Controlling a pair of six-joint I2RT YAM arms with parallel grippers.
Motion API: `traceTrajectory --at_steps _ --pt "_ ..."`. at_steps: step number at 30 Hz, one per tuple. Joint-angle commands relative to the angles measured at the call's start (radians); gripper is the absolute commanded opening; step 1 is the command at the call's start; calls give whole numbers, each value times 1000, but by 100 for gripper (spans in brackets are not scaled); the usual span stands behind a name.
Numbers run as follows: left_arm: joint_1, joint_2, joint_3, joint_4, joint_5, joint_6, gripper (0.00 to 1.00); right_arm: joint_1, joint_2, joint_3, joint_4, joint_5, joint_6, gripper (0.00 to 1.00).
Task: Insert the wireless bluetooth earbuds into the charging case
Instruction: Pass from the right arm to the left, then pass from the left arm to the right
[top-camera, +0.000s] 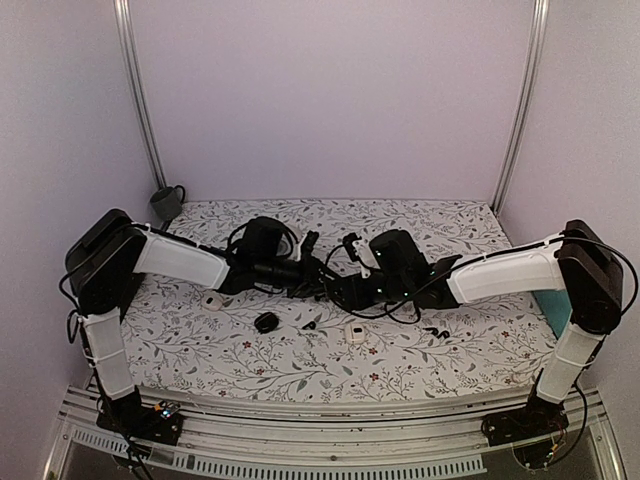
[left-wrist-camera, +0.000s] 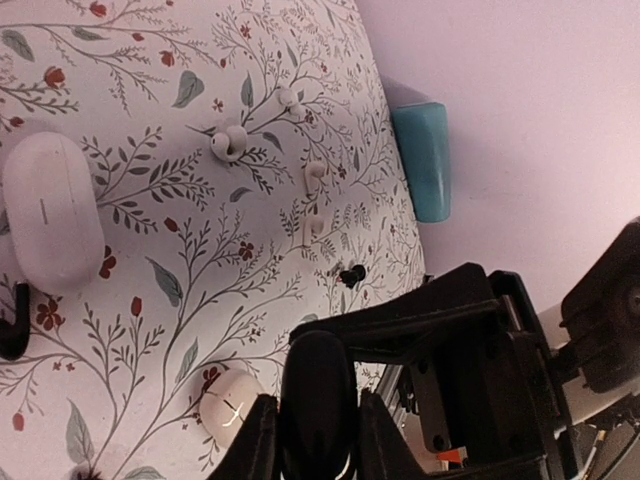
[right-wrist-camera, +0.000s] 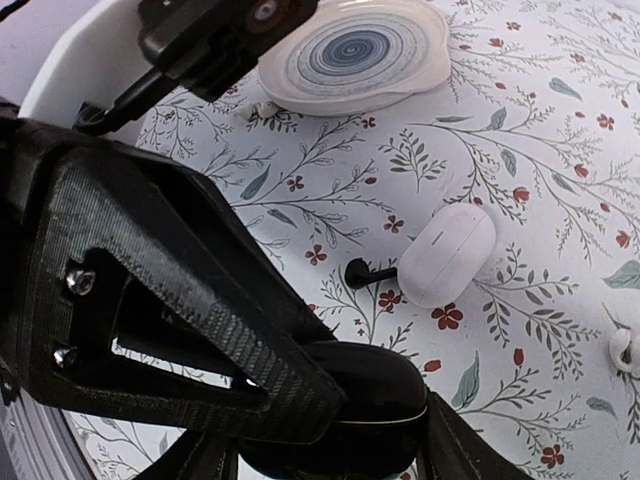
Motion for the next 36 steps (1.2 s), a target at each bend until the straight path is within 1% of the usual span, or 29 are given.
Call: traceTrajectory --at_steps 1,5,9,11,14,16,20,25,31,33,36 --pt "-14 13 11 -2 32 33 0 7 -5 34 17 -13 5 65" --pt "-6 -7 6 -2 35 64 0 -3 -26 27 15 -31 17 80" --pt "12 -28 5 -5 35 98 0 -36 -58 -8 34 -86 43 92" --pt "23 -37 5 -6 43 116 0 -65 -89 -57 73 -164 72 95" --pt "36 -51 6 -4 64 145 0 -115 -146 -132 156 -300 114 95" --pt "41 -59 7 4 82 161 0 -148 -168 -168 209 -392 148 94" --pt "44 -82 5 29 120 187 0 -217 -169 -222 308 -547 228 85" --pt "42 -110 -5 68 166 198 0 -229 -117 -233 448 -698 326 73" --pt "38 -133 -15 122 210 176 0 -230 -91 -239 579 -738 404 63" --pt "34 -135 -15 131 213 170 0 -230 -82 -238 615 -753 428 56" --pt "30 -134 -10 134 223 167 0 -230 -71 -240 652 -759 461 49"
